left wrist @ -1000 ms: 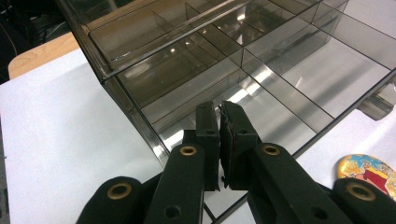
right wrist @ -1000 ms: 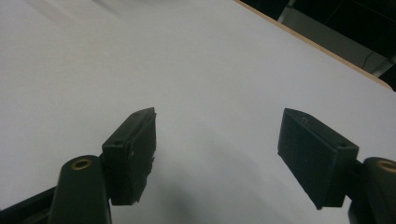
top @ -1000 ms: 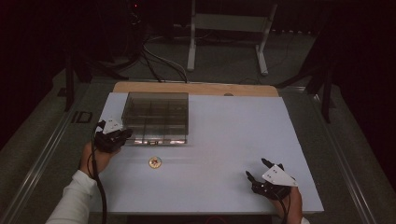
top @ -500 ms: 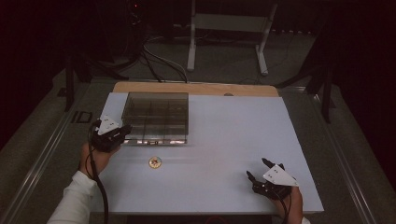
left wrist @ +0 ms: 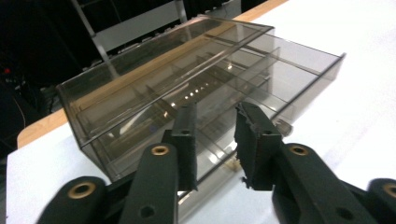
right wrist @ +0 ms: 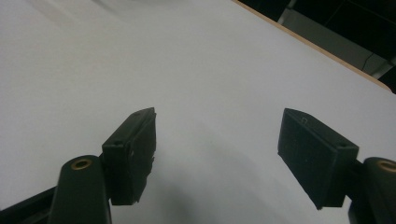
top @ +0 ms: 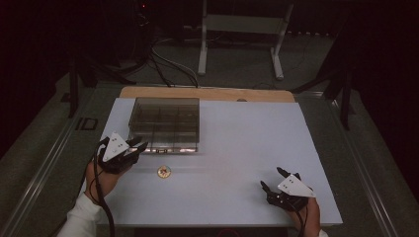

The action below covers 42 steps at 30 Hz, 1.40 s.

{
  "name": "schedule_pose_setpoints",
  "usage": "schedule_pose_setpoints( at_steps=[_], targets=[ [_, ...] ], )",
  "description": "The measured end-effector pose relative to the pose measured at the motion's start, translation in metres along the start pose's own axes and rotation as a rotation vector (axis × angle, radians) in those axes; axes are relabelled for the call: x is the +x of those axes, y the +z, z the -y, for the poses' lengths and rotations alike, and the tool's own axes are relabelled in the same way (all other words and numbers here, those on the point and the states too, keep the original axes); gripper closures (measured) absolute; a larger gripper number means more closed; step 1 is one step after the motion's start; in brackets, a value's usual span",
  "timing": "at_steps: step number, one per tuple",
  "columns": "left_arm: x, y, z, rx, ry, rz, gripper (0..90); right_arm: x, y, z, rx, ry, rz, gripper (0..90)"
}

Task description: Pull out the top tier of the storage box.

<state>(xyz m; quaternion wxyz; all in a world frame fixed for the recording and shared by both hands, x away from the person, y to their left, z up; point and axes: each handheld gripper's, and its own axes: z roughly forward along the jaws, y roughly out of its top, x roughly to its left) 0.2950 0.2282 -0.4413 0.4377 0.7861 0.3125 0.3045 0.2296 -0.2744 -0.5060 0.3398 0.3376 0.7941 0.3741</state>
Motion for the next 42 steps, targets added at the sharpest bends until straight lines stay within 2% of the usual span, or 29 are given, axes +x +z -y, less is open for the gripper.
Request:
schedule_pose_setpoints(
  at_steps=[2,3,5,7,8,9,11,13,16,18,21,22,24,29,31,34,35,42],
  targets=[
    [-0.003,-0.001,0.001,-0.004,0.004,0.004,63.8,0.000,0.000,0.000,0.000,0.000,0.000,27.4],
    [-0.006,-0.001,0.002,-0.011,0.007,-0.003,59.0,0.000,0.000,0.000,-0.002,0.000,-0.001,27.3],
    [-0.014,-0.002,0.005,-0.018,0.015,-0.008,56.3,0.000,-0.001,0.000,-0.004,0.000,-0.001,27.3],
    [-0.018,-0.002,0.006,-0.015,0.017,-0.016,47.0,0.000,-0.001,0.000,-0.006,-0.001,0.000,27.3],
    [-0.024,-0.003,0.008,-0.018,0.023,-0.017,45.5,0.000,-0.001,0.000,-0.005,-0.001,-0.001,27.3],
    [-0.024,-0.003,0.008,-0.018,0.023,-0.017,44.6,0.000,-0.001,0.000,-0.006,0.000,-0.001,27.3],
    [-0.032,-0.004,0.011,-0.002,0.043,0.025,37.2,0.000,0.000,0.000,-0.003,-0.004,-0.002,27.3],
    [-0.035,-0.005,0.012,0.002,0.052,0.033,36.5,0.000,-0.001,-0.001,-0.004,-0.005,0.000,27.3],
    [-0.044,-0.004,0.018,0.017,0.036,0.067,32.9,0.000,-0.001,-0.001,-0.005,-0.009,0.001,27.3],
    [-0.050,-0.002,0.022,0.039,0.040,0.088,31.0,0.000,-0.001,-0.001,-0.003,-0.011,0.000,27.3],
    [-0.055,0.010,0.033,0.101,0.034,0.112,29.7,0.000,-0.001,-0.001,-0.003,-0.015,-0.001,27.3],
    [-0.055,0.010,0.033,0.101,0.034,0.112,29.2,0.000,-0.001,-0.001,-0.004,-0.017,-0.001,27.3],
    [-0.055,0.020,0.041,0.150,0.015,0.133,27.3,0.000,-0.001,-0.001,-0.002,-0.019,-0.003,27.3],
    [-0.056,0.031,0.048,0.202,-0.001,0.154,26.4,-0.001,0.000,0.000,-0.003,-0.020,-0.006,27.3],
    [-0.055,0.041,0.051,0.247,-0.032,0.171,25.9,0.000,0.001,0.000,-0.001,-0.022,-0.009,27.3],
    [-0.055,0.048,0.053,0.272,-0.042,0.173,25.3,0.000,0.001,-0.001,0.000,-0.023,-0.012,27.4],
    [-0.054,0.054,0.053,0.292,-0.060,0.170,25.2,0.001,0.002,-0.001,0.002,-0.023,-0.013,27.3],
    [-0.053,0.065,0.051,0.331,-0.091,0.159,25.3,0.001,0.003,0.000,0.004,-0.024,-0.018,27.3]
  ],
)
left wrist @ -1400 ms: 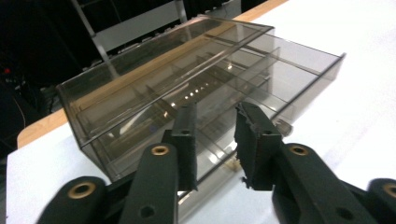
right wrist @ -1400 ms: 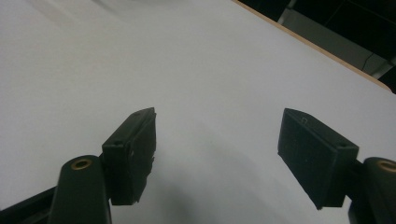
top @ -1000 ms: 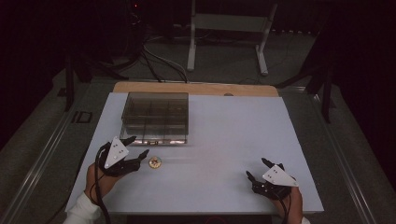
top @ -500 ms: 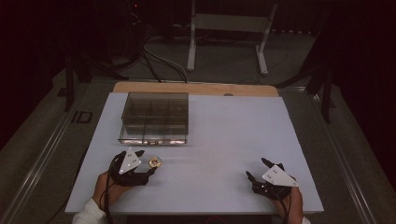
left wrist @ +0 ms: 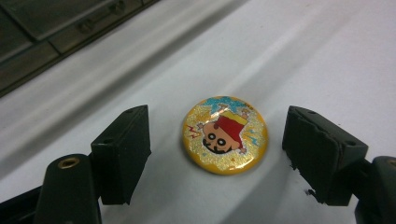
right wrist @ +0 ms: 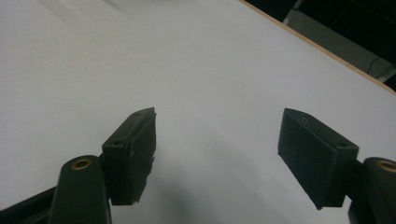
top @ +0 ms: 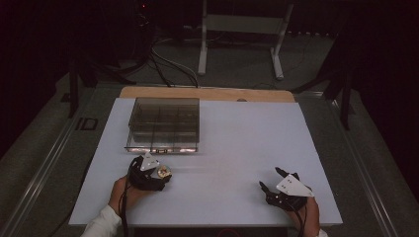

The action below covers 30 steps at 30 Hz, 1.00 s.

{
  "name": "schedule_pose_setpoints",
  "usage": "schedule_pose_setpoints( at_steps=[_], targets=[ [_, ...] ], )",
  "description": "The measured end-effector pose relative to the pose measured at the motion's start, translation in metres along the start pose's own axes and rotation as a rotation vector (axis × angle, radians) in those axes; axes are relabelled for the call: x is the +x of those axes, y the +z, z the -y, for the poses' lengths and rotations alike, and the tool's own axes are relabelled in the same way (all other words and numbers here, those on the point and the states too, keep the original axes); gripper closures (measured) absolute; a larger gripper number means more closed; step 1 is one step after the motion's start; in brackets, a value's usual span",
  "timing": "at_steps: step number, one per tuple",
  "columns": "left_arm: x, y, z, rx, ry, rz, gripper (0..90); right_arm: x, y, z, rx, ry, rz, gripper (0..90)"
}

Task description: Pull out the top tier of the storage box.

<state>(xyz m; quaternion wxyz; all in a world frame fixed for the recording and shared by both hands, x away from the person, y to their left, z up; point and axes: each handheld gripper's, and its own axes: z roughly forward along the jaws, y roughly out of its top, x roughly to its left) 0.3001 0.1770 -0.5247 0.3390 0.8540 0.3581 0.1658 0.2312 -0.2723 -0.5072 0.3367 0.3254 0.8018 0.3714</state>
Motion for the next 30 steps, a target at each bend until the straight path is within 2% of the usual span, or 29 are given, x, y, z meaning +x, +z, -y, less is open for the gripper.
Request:
schedule_pose_setpoints(
  at_steps=[4,8,14,16,18,22,30],
  targets=[
    [0.0034,0.0021,-0.0009,0.012,-0.033,0.026,25.4,0.0011,0.0010,-0.0001,0.003,-0.002,-0.003,27.4],
    [0.0035,0.0033,-0.0023,0.015,-0.034,0.031,26.6,0.0015,0.0020,0.0000,0.005,0.002,-0.004,27.3],
    [0.0024,0.0041,-0.0035,0.007,-0.020,0.045,31.9,0.0029,0.0040,-0.0007,0.010,-0.005,-0.009,27.3],
    [0.0017,0.0035,-0.0032,-0.001,-0.011,0.054,37.6,0.0028,0.0041,-0.0009,0.009,-0.005,-0.009,27.3],
    [0.0009,0.0028,-0.0031,-0.008,0.014,0.063,48.5,0.0023,0.0041,-0.0005,0.009,-0.003,-0.010,27.4],
    [0.0011,0.0027,-0.0028,-0.013,0.021,0.067,48.9,0.0012,0.0027,0.0000,0.008,-0.004,-0.010,27.3],
    [-0.0032,0.0010,-0.0021,-0.021,0.054,0.040,49.0,0.0005,0.0014,-0.0002,0.000,-0.008,-0.012,27.4]
  ],
)
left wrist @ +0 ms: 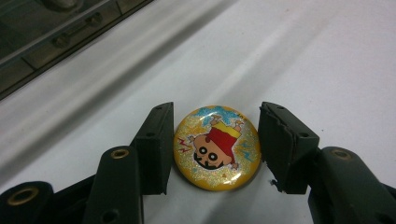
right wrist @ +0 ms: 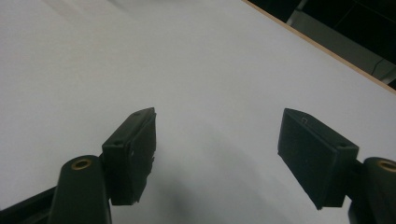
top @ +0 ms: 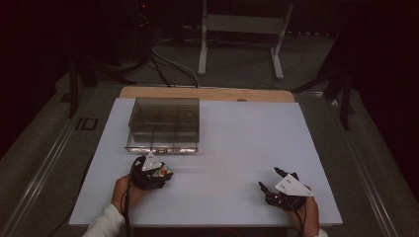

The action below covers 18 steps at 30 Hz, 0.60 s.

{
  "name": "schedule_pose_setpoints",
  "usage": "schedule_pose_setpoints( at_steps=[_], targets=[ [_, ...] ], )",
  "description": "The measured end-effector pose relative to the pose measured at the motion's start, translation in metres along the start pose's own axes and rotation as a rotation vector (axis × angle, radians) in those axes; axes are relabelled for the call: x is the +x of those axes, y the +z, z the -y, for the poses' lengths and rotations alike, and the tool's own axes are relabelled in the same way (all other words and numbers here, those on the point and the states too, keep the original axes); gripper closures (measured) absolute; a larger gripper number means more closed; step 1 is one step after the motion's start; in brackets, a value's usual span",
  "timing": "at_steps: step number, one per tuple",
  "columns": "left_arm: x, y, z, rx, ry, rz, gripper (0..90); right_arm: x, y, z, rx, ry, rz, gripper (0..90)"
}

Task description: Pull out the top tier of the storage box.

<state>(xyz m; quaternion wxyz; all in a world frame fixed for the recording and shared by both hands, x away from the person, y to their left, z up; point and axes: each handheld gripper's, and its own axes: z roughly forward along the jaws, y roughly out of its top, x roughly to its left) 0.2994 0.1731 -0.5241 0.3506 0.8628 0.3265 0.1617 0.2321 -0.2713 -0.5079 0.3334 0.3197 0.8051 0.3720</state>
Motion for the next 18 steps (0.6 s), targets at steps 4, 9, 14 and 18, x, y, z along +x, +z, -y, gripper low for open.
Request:
schedule_pose_setpoints(
  at_steps=[4,9,14,18],
  targets=[
    [-0.001,-0.002,0.000,-0.002,0.012,0.001,49.1,-0.001,-0.001,0.000,-0.004,-0.001,0.005,27.3],
    [-0.002,-0.004,0.001,-0.003,0.024,0.000,49.1,-0.001,-0.001,0.000,-0.005,0.001,0.007,27.3],
    [0.001,-0.013,0.000,-0.023,0.015,-0.003,49.2,-0.001,-0.001,0.000,-0.006,0.005,0.010,27.3],
    [0.001,-0.020,0.000,-0.039,0.022,-0.007,49.2,-0.002,-0.001,0.000,-0.004,0.008,0.013,27.2]
  ],
)
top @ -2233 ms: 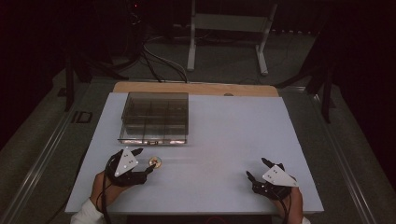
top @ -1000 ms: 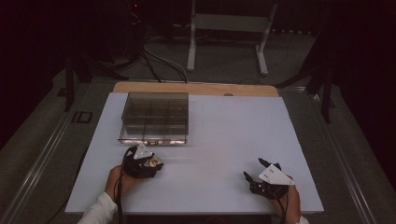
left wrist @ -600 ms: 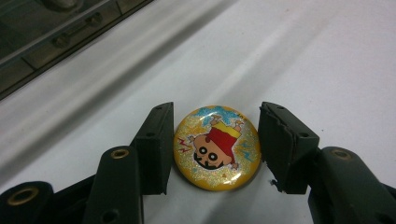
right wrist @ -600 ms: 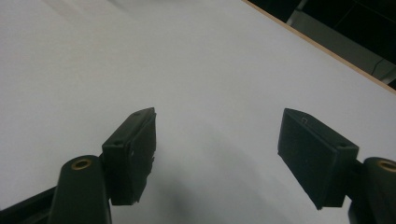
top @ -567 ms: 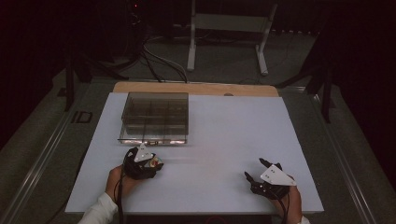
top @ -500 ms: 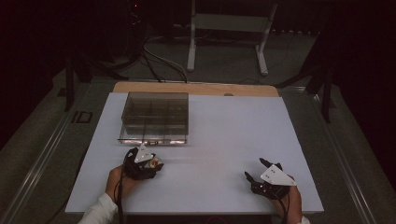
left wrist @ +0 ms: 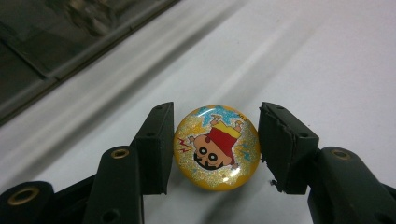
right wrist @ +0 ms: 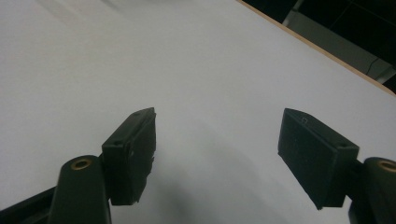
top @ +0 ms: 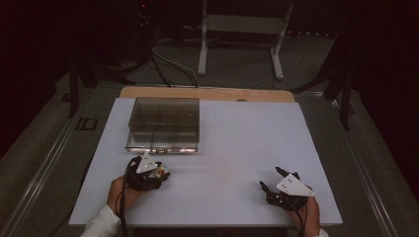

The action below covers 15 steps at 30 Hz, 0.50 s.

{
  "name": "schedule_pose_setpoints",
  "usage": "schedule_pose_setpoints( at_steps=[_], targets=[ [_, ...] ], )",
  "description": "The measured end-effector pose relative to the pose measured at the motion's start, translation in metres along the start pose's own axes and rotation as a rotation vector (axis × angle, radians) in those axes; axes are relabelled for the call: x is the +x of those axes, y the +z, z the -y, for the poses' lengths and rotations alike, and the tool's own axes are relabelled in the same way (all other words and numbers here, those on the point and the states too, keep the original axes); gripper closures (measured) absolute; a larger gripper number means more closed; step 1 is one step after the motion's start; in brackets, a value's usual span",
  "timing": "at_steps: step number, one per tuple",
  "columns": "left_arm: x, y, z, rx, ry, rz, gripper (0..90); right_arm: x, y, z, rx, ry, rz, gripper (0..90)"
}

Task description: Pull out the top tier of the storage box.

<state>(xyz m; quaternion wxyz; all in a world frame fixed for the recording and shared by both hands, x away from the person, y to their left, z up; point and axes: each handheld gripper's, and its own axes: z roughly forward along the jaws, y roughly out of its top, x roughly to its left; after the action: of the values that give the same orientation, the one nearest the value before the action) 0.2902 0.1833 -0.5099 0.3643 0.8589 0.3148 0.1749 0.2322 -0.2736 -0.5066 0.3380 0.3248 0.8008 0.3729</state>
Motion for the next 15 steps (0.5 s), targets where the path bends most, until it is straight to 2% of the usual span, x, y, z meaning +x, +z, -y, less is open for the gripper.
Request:
schedule_pose_setpoints(
  at_steps=[8,13,15],
  targets=[
    [-0.001,-0.011,-0.001,-0.022,0.004,-0.009,49.2,0.000,-0.001,-0.001,-0.009,0.001,0.008,26.3],
    [0.000,-0.018,-0.002,-0.035,0.005,-0.017,49.2,-0.001,-0.001,-0.002,-0.020,0.031,0.020,25.8],
    [0.002,-0.021,-0.002,-0.045,-0.004,-0.016,49.2,-0.002,-0.001,-0.002,-0.028,0.045,0.019,28.9]
  ],
)
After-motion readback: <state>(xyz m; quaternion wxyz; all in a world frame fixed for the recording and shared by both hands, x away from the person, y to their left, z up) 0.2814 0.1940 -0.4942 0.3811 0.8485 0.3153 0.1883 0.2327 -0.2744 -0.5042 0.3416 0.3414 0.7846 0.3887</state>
